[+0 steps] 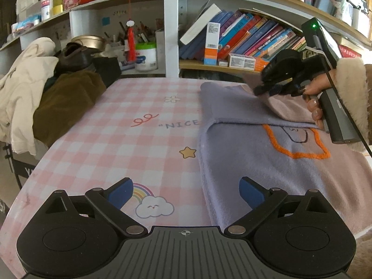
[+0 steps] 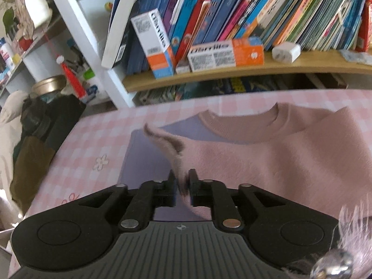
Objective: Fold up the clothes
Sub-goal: 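Open the right tool to release the pink sleeve on the lavender sleeve, then move the right tool to the pink hem edge while the left tool approaches the lavender hem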
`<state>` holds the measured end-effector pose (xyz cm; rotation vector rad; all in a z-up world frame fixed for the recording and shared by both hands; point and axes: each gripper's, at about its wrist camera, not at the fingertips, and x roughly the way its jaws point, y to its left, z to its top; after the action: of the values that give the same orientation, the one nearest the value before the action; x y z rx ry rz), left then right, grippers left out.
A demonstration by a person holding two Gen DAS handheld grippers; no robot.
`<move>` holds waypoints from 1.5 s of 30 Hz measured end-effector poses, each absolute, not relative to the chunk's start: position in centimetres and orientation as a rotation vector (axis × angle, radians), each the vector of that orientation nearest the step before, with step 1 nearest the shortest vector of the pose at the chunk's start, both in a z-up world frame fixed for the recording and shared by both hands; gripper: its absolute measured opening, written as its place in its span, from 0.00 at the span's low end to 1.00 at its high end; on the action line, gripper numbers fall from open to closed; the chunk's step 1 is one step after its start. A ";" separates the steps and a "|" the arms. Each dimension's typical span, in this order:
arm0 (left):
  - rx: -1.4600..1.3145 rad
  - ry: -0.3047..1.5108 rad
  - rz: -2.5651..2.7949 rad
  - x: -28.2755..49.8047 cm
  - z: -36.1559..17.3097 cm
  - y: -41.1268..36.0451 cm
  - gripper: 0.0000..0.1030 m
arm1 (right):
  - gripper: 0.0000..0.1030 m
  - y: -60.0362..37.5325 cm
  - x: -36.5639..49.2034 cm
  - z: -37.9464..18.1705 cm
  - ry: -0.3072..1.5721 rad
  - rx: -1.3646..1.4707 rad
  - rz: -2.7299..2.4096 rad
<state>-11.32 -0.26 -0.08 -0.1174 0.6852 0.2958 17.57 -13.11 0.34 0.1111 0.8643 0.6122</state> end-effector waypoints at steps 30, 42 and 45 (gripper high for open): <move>-0.078 0.688 0.237 -9.2 1.2 -7.6 0.97 | 0.86 -31.8 3.3 1.9 0.739 -0.071 0.507; -0.019 0.755 0.180 -11.9 0.7 -14.0 0.97 | 0.89 -40.3 -4.8 0.1 0.822 0.051 0.322; -0.020 0.766 0.179 -13.1 0.7 -15.1 0.97 | 0.89 -41.6 -6.2 0.1 0.825 0.056 0.320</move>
<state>-13.12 -15.07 0.68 -0.0196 0.7663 0.1792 -6.18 -41.58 0.08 0.0561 0.8254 0.3196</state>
